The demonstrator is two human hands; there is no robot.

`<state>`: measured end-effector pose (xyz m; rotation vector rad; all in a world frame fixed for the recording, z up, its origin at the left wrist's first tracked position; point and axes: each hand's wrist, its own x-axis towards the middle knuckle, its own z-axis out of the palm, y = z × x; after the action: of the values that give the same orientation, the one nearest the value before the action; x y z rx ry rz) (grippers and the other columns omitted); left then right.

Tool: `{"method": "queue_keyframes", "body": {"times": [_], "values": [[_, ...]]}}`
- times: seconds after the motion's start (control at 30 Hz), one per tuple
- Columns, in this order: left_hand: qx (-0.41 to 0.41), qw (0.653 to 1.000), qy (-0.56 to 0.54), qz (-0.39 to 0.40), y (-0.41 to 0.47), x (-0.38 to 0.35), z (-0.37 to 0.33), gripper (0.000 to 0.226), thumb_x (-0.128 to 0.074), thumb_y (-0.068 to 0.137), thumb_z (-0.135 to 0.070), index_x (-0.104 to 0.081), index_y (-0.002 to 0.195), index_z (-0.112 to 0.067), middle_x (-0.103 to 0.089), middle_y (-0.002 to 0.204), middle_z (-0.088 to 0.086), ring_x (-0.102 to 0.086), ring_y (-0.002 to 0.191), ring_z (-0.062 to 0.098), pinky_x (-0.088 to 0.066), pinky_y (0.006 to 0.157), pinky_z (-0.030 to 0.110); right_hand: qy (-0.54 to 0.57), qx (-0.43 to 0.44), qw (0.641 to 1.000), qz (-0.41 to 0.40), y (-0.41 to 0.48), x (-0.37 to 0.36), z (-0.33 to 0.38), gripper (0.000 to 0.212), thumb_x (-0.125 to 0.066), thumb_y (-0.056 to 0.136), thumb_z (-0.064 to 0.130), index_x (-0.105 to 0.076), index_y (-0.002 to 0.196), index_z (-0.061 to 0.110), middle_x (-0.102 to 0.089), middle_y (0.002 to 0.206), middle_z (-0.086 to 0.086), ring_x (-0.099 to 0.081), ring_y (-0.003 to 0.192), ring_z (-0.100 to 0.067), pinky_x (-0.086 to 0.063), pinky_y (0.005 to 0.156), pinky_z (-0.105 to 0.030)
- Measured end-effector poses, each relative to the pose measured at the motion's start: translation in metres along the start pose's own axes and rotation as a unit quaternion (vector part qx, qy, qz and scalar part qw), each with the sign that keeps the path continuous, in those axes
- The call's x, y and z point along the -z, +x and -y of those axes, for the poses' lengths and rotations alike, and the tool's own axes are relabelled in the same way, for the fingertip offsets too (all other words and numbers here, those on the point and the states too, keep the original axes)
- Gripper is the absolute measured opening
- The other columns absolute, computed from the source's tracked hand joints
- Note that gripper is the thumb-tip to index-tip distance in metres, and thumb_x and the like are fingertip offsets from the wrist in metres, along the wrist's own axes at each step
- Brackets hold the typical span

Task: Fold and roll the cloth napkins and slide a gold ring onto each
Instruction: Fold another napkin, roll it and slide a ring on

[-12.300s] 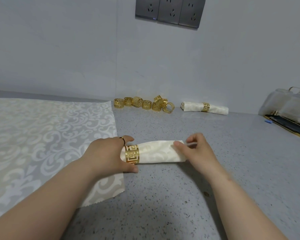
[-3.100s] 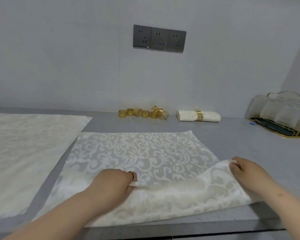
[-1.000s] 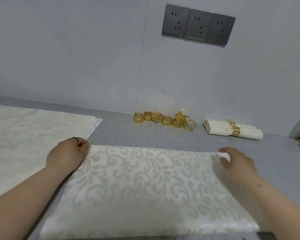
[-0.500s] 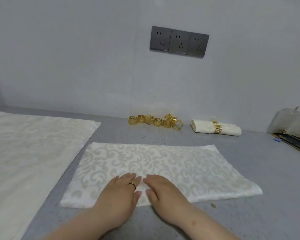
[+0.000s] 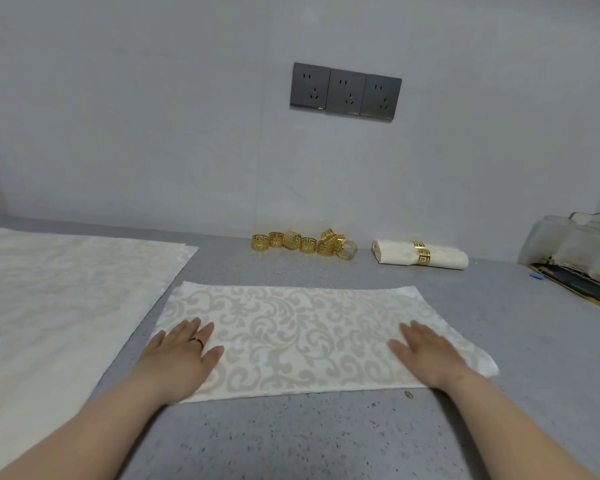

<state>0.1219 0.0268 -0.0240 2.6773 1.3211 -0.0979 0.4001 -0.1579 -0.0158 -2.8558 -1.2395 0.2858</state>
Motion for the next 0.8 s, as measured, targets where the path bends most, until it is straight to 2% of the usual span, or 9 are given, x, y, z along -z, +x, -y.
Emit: {"method": "queue_keyframes", "body": {"times": [0.2, 0.33, 0.43, 0.5, 0.57, 0.6, 0.63, 0.73, 0.8], "values": [[-0.006, 1.000, 0.009, 0.006, -0.012, -0.001, -0.003, 0.057, -0.010, 0.098, -0.045, 0.007, 0.147, -0.020, 0.011, 0.156, 0.000, 0.011, 0.143, 0.015, 0.004, 0.116, 0.033, -0.010, -0.054, 0.998, 0.013, -0.008, 0.004, -0.028, 0.062, -0.017, 0.097, 0.050, -0.005, 0.148, 0.015, 0.000, 0.157, -0.004, -0.002, 0.144, -0.019, -0.007, 0.117, -0.034], [-0.027, 0.998, 0.049, -0.007, -0.030, -0.005, -0.002, 0.059, -0.011, 0.098, -0.046, 0.006, 0.147, -0.019, 0.010, 0.156, 0.001, 0.008, 0.144, 0.015, 0.001, 0.116, 0.032, -0.122, -0.102, 0.987, 0.000, -0.022, 0.014, -0.017, 0.061, -0.015, 0.095, 0.053, -0.030, 0.138, 0.013, -0.030, 0.147, -0.005, -0.029, 0.135, -0.024, -0.021, 0.110, -0.038], [-0.047, 0.997, 0.060, -0.016, -0.042, -0.003, 0.001, 0.061, -0.017, 0.097, -0.050, -0.001, 0.148, -0.020, 0.003, 0.156, -0.001, 0.001, 0.144, 0.014, -0.006, 0.116, 0.029, -0.169, -0.116, 0.978, -0.033, -0.032, 0.017, -0.002, 0.052, -0.018, 0.096, 0.047, -0.035, 0.133, 0.015, -0.039, 0.140, -0.003, -0.035, 0.130, -0.023, -0.021, 0.111, -0.039], [-0.049, 0.998, 0.027, -0.023, -0.042, 0.005, 0.006, 0.061, -0.028, 0.095, -0.052, -0.016, 0.146, -0.022, -0.013, 0.154, -0.005, -0.015, 0.141, 0.012, -0.019, 0.112, 0.025, -0.145, -0.069, 0.984, -0.074, -0.032, 0.015, 0.011, 0.045, -0.025, 0.097, 0.041, -0.037, 0.132, 0.015, -0.040, 0.138, -0.003, -0.035, 0.130, -0.022, -0.021, 0.112, -0.038], [-0.033, 0.997, -0.055, -0.044, -0.030, 0.014, 0.011, 0.053, -0.041, 0.091, -0.050, -0.038, 0.135, -0.021, -0.039, 0.140, -0.009, -0.043, 0.119, 0.008, -0.036, 0.092, 0.018, -0.071, 0.010, 0.992, -0.104, -0.028, 0.012, 0.032, 0.046, -0.031, 0.096, 0.039, -0.034, 0.136, 0.016, -0.036, 0.142, -0.001, -0.033, 0.132, -0.020, -0.019, 0.113, -0.034], [-0.014, 0.994, -0.097, -0.055, -0.023, 0.020, 0.014, 0.048, -0.046, 0.090, -0.047, -0.045, 0.129, -0.019, -0.048, 0.130, -0.009, -0.050, 0.106, 0.008, -0.039, 0.082, 0.017, -0.032, 0.045, 0.993, -0.105, -0.025, 0.010, 0.044, 0.047, -0.032, 0.096, 0.040, -0.032, 0.138, 0.017, -0.034, 0.144, 0.000, -0.031, 0.133, -0.019, -0.019, 0.112, -0.032], [0.010, 0.989, -0.131, -0.069, -0.014, 0.025, 0.017, 0.043, -0.049, 0.089, -0.044, -0.048, 0.126, -0.020, -0.051, 0.125, -0.008, -0.053, 0.103, 0.009, -0.039, 0.079, 0.018, -0.003, 0.072, 0.993, -0.098, -0.022, 0.006, 0.056, 0.048, -0.033, 0.096, 0.041, -0.032, 0.139, 0.017, -0.033, 0.145, 0.000, -0.030, 0.134, -0.019, -0.018, 0.111, -0.030], [0.071, 0.976, -0.176, -0.111, 0.021, 0.032, 0.031, 0.043, -0.051, 0.092, -0.033, -0.044, 0.130, -0.015, -0.049, 0.132, 0.000, -0.047, 0.120, 0.017, -0.036, 0.092, 0.022, 0.016, 0.118, 0.991, -0.057, -0.016, -0.011, 0.081, 0.054, -0.026, 0.096, 0.047, -0.028, 0.141, 0.017, -0.027, 0.149, -0.006, -0.023, 0.138, -0.020, -0.015, 0.114, -0.032], [0.101, 0.973, -0.171, -0.120, 0.039, 0.032, 0.040, 0.044, -0.050, 0.092, -0.031, -0.043, 0.131, -0.011, -0.051, 0.130, 0.003, -0.047, 0.120, 0.021, -0.036, 0.092, 0.025, 0.020, 0.112, 0.993, -0.031, -0.015, -0.018, 0.085, 0.078, -0.009, 0.083, 0.067, -0.017, 0.146, 0.021, -0.009, 0.156, -0.005, -0.008, 0.143, -0.018, -0.005, 0.116, -0.033]]}}
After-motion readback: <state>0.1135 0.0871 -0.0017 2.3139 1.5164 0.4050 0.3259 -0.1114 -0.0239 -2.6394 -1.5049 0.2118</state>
